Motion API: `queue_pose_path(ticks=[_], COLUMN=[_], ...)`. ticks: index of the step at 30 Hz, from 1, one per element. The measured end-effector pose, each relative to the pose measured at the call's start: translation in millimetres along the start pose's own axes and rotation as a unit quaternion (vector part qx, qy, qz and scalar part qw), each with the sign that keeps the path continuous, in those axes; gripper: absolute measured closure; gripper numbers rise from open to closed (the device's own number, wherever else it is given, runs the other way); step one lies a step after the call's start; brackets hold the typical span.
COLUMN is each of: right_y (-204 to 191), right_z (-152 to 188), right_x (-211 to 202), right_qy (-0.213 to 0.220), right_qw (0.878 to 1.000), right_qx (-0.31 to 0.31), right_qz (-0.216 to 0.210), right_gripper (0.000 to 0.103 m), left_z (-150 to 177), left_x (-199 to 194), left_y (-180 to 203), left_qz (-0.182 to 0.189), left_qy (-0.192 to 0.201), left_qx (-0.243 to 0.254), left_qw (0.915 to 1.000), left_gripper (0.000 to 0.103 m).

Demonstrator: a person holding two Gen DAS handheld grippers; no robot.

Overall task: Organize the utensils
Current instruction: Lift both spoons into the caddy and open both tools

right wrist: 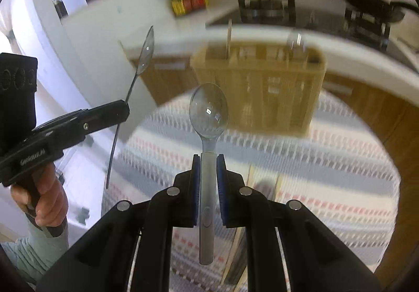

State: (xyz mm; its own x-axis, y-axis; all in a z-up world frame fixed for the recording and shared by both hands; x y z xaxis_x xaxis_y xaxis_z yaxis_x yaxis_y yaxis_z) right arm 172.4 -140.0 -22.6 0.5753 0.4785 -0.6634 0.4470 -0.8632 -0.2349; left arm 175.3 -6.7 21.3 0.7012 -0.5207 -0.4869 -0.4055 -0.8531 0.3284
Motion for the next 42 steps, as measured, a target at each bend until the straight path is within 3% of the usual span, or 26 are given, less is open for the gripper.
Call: queue_pose_path(ticks=[9,15,26,34,42], right_y=[28.9,59.0,110.1,132.1,135.9], right_z=[-81.0,-121.2,-159.2,-158.1,-146.6], right_x=[-50.4,-62.3,-22.3,15.3,28.2], right_qy=[0.156,0.223,0.259,0.251,0.248], right_qw=[0.988,0.974,0.962,0.962,0.963], right_qx=[0.004,0.016,0.046,0.062,0.06], right_qz=[0.005,0.032,0.07,0.083,0.085], right_gripper=[0.093,0.093,0.093,0.093,0.093], left_z=[-73.7,-113.0,-140.4,-127.7,-110.2], left_x=[-10.1,13.0,63.9,106.2,113.2], left_y=[13.8,7.2,-16.4,-36.5,-45.5], left_qz=[0.0,-0.008,-0.037,-0.072,-0.07], left_qy=[0.096,0.14,0.198,0.177,0.193], left_qx=[0.014,0.012,0.007,0.012,0.009], left_qw=[0.9953,0.9901,0.9794,0.9816,0.9786], left_gripper=[0.093,0.093,0.093,0.093,0.092])
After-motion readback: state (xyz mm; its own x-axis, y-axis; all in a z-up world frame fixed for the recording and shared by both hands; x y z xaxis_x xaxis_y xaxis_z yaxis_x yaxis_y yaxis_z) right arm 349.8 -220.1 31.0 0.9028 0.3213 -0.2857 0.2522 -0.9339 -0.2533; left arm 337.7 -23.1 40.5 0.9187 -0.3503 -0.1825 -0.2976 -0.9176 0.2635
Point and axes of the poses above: each gripper's, at about its wrist camera, not at the fingertips, and x roughly the way its jaws point, y to its right, z to its underside, the point moved 8 cm from there along x, roughly the way its jaws point, and after that the axes turned 2 degrees about y, right-handed, at the moved point
